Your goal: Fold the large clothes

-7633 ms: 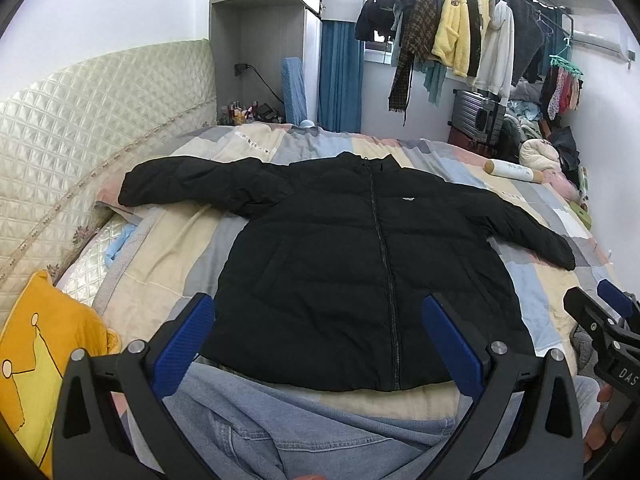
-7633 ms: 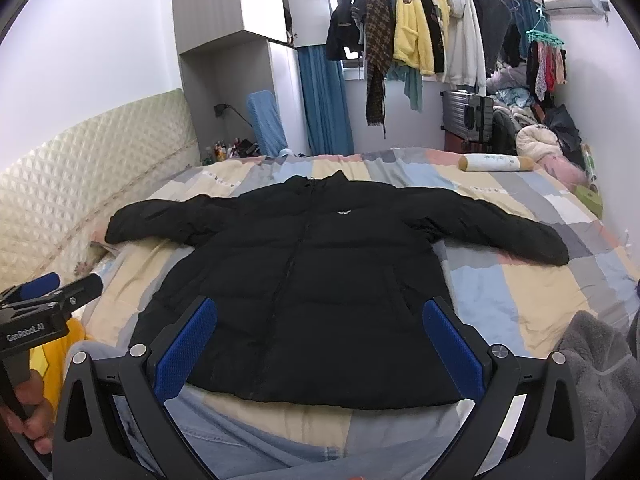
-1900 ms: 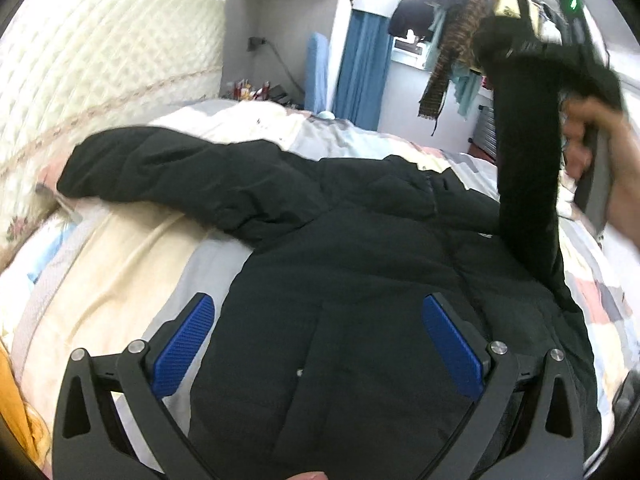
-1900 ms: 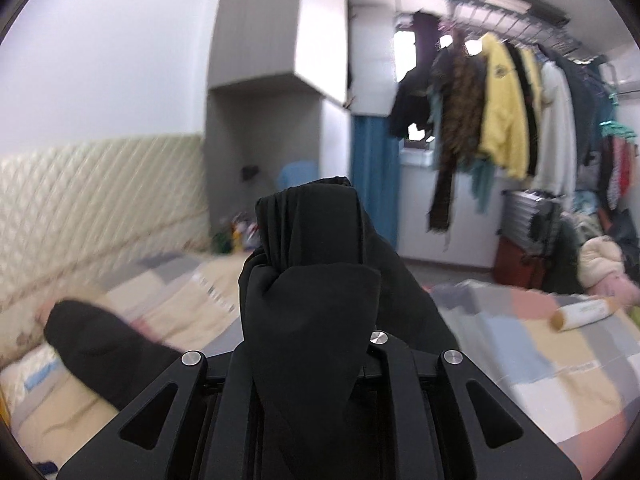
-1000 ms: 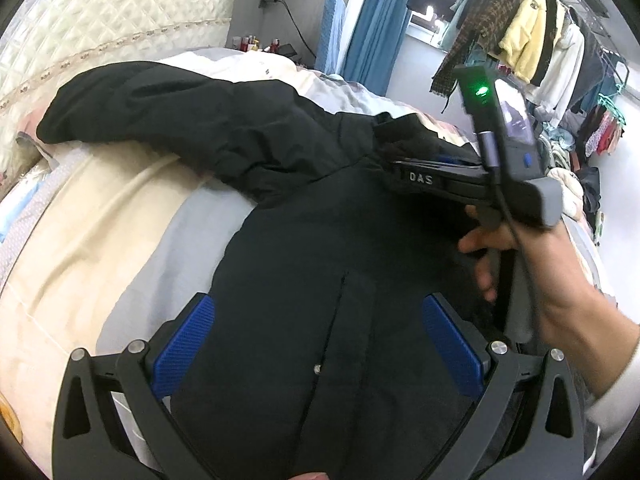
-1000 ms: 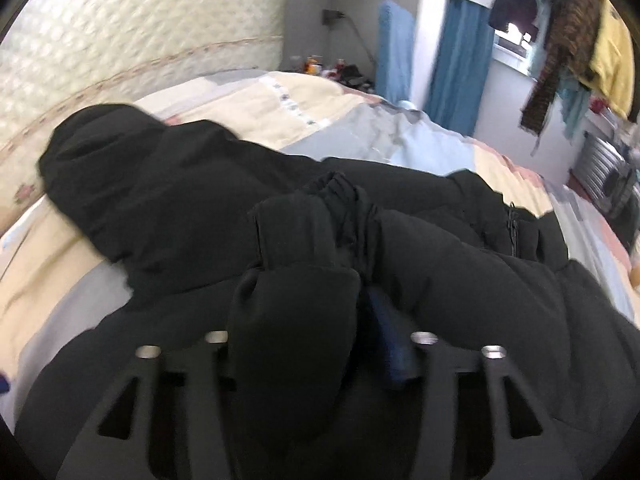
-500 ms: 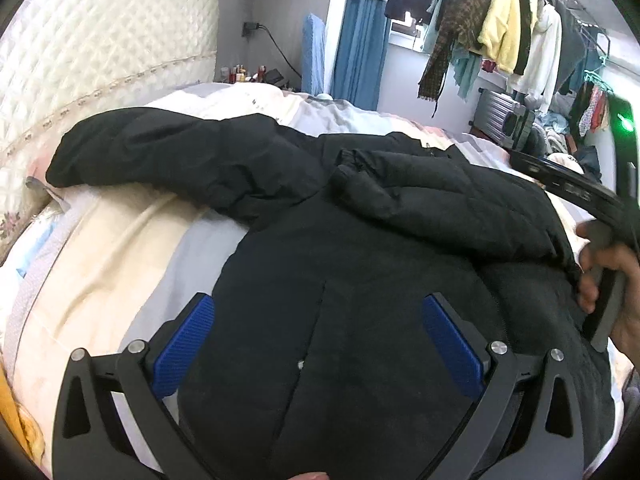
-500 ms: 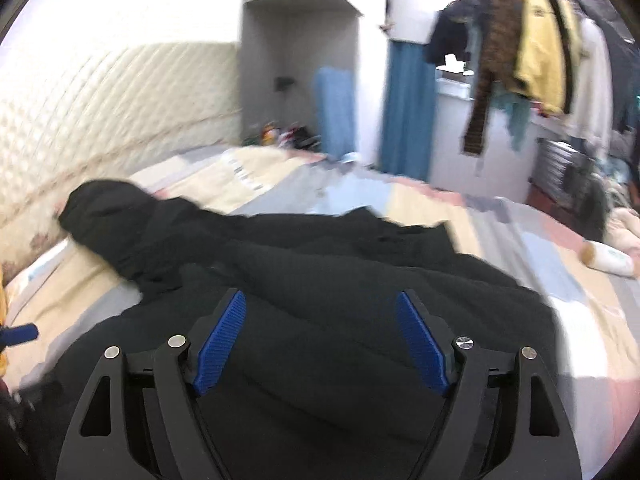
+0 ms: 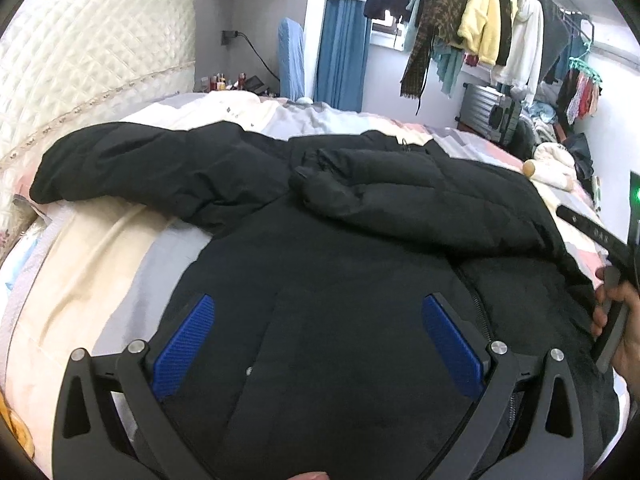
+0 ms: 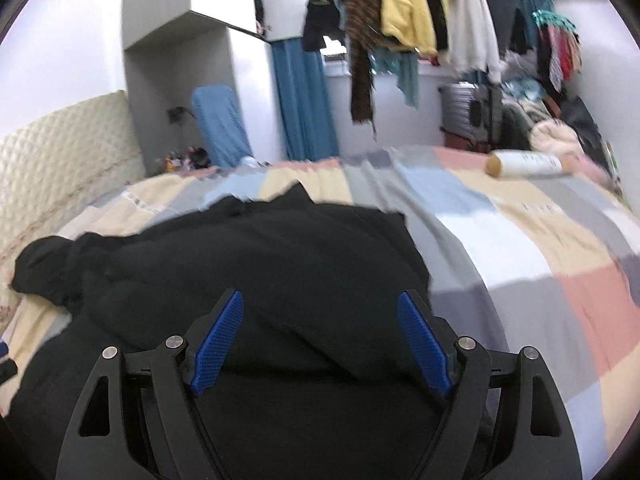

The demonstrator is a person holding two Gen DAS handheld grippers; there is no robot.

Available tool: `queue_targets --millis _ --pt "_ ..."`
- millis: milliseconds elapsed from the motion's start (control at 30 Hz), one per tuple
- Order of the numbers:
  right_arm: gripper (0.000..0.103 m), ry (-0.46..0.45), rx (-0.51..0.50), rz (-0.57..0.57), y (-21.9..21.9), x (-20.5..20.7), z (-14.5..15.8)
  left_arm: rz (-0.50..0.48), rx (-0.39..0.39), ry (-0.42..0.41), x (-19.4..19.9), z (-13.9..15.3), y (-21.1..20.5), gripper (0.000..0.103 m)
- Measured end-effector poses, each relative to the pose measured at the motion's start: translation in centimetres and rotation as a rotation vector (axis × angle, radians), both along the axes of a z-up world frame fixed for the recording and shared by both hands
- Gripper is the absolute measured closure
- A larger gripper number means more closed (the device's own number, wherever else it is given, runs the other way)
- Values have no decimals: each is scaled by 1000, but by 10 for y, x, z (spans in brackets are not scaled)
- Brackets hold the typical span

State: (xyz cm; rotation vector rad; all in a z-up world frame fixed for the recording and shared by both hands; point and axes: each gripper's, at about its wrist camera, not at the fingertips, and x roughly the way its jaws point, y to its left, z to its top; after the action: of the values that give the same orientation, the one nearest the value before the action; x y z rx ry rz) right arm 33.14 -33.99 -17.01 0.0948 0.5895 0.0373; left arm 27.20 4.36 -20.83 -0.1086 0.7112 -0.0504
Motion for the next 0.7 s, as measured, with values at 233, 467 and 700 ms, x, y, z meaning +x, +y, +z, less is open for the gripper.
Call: queue_targets --millis 233,467,700 --pt "24 124 19 -77 -41 0 -47 3 49 30 13 -16 -16 0" --pt "23 187 43 -101 -67 7 -60 15 58 40 17 -21 -16 0" --pt "22 248 -99 -56 -49 17 -73 8 66 41 18 -23 -19 0"
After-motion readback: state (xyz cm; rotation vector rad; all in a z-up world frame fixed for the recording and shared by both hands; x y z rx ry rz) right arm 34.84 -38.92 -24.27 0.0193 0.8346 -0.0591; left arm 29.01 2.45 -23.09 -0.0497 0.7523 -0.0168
